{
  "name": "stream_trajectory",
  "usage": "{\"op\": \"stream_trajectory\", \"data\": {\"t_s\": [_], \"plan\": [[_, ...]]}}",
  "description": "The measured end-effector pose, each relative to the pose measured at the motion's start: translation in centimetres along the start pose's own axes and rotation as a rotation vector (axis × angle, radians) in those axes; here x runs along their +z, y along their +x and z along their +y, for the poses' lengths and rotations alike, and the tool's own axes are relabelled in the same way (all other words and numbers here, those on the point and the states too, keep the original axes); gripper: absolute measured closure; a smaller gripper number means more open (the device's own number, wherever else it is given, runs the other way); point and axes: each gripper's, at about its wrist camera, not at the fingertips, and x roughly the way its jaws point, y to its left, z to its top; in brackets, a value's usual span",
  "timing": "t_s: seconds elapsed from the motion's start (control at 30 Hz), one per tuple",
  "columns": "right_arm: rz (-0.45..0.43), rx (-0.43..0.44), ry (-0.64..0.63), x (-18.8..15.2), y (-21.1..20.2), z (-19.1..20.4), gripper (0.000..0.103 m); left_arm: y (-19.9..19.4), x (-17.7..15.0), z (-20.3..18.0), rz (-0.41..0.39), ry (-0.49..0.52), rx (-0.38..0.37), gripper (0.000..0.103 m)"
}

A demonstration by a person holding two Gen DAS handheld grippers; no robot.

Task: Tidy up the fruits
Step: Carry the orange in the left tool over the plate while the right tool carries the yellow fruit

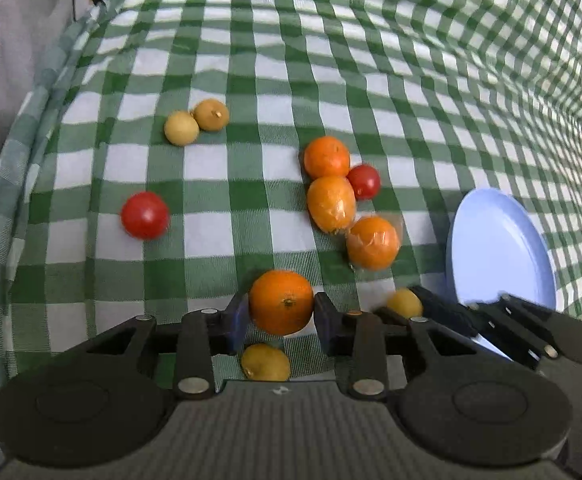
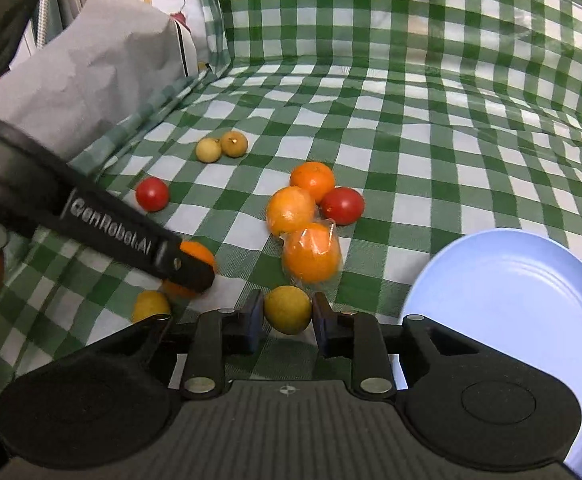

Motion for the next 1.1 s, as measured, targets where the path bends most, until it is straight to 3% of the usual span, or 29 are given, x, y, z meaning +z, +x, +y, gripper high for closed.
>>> {"op": "stream_trajectory", "data": {"t_s": [0.27, 0.43, 0.63, 1.1], "plan": [[-0.157, 0.001, 0.024, 1.9, -7.3, -2.8, 0.076, -3.3, -0.6, -1.4, -0.145, 0.011, -0.008, 0.065], [-0.248, -0.106, 0.036, 1.8, -10.1, -6.8, 0.076, -4.8, -1.8, -4.6, -0.230, 0.043, -0.041, 0.065], [-0.182, -0.219, 0.163, -0.4, -9.9, -11.3, 0.076, -5.1, -2.5, -9.4, -0.304, 0.197, -0.026, 0.065], [-0.139, -0.335, 0.140, -1.3, -10.4, -12.8, 0.076, -3.0, -2.9, -14.2, -0.341, 0.338, -0.070, 0.065]]}}
